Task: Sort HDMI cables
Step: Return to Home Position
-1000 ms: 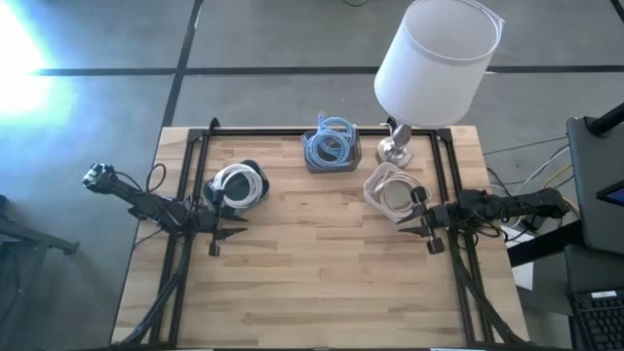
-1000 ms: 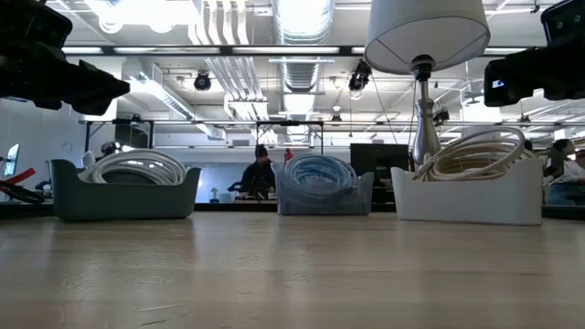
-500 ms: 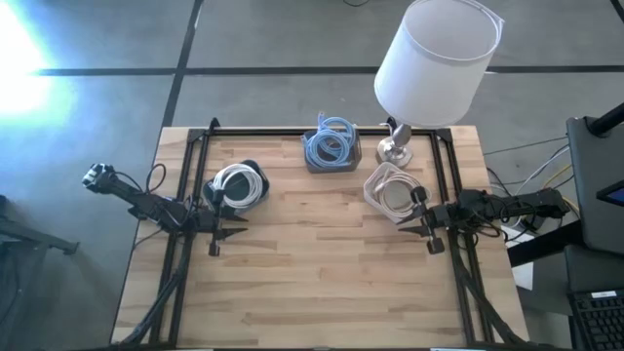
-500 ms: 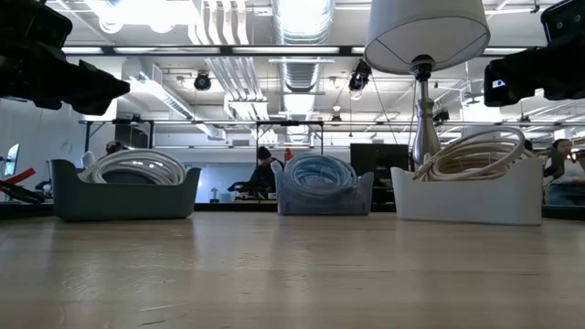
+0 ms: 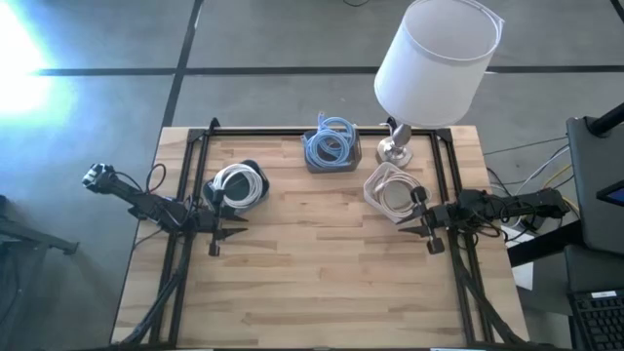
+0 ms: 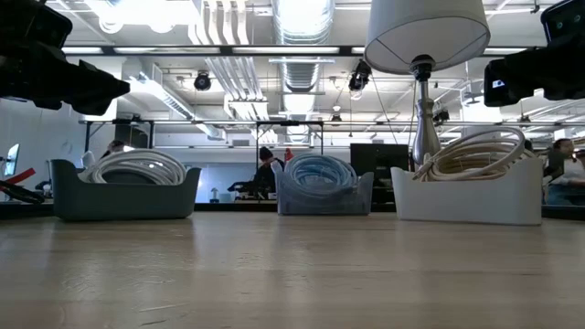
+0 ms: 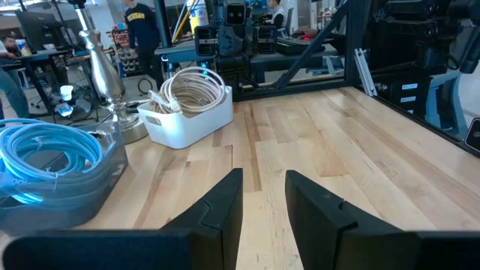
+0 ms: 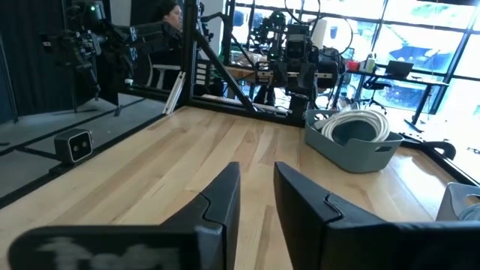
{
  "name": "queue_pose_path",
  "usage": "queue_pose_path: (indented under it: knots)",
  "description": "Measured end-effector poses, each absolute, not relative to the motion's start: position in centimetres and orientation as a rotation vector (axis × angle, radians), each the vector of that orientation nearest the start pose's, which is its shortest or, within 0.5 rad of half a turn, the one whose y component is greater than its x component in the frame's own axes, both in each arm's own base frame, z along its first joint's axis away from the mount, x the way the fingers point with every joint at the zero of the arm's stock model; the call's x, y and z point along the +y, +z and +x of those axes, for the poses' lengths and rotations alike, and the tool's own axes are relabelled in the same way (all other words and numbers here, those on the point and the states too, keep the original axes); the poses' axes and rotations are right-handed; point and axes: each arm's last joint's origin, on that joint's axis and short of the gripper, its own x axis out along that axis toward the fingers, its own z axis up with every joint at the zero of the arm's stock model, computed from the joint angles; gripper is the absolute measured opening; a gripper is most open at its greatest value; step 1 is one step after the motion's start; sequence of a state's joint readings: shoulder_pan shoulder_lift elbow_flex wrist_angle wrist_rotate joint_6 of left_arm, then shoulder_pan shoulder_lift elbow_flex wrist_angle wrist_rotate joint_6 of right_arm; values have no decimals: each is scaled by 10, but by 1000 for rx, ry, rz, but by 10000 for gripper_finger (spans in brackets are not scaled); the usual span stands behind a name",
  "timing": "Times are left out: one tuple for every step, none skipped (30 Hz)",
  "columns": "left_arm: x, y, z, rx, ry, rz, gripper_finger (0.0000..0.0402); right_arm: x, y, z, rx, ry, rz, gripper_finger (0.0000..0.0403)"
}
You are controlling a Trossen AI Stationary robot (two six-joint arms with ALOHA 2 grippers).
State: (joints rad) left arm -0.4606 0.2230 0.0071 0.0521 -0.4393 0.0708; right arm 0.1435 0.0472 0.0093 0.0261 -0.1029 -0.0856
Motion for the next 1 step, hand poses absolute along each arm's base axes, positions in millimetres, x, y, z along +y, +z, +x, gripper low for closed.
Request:
queue_pose_path:
  knots:
    - [-37, 153, 102, 146, -26, 142, 106, 17, 166, 98, 1, 247, -85, 82]
